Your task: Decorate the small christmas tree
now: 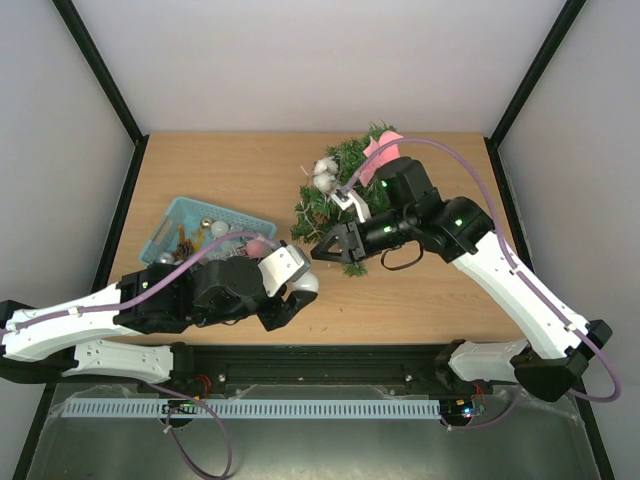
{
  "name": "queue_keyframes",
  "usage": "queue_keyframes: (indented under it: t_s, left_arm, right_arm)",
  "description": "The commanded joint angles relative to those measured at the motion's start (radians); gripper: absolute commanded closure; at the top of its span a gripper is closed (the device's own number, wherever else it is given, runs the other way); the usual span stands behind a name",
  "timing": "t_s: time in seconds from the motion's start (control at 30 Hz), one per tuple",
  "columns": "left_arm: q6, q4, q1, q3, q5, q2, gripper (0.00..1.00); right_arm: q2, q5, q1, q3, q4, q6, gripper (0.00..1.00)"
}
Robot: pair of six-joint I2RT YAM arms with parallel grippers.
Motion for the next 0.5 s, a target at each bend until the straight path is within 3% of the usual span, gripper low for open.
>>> queue_keyframes:
  t_s: [0.0,0.47]
  left_arm:
    - [0.000,0.025,-0.010,-0.010,0.012,0.000,0.54]
    - [-0.016,0.025,-0.012,-0.022,0.015,-0.023,0.54]
  right_arm:
    - [0.032,0.014,0.038,0.047,0.005,-0.021,0.62]
    - [0.054,0.046,0.066,0.061,0.008,-0.021,0.67]
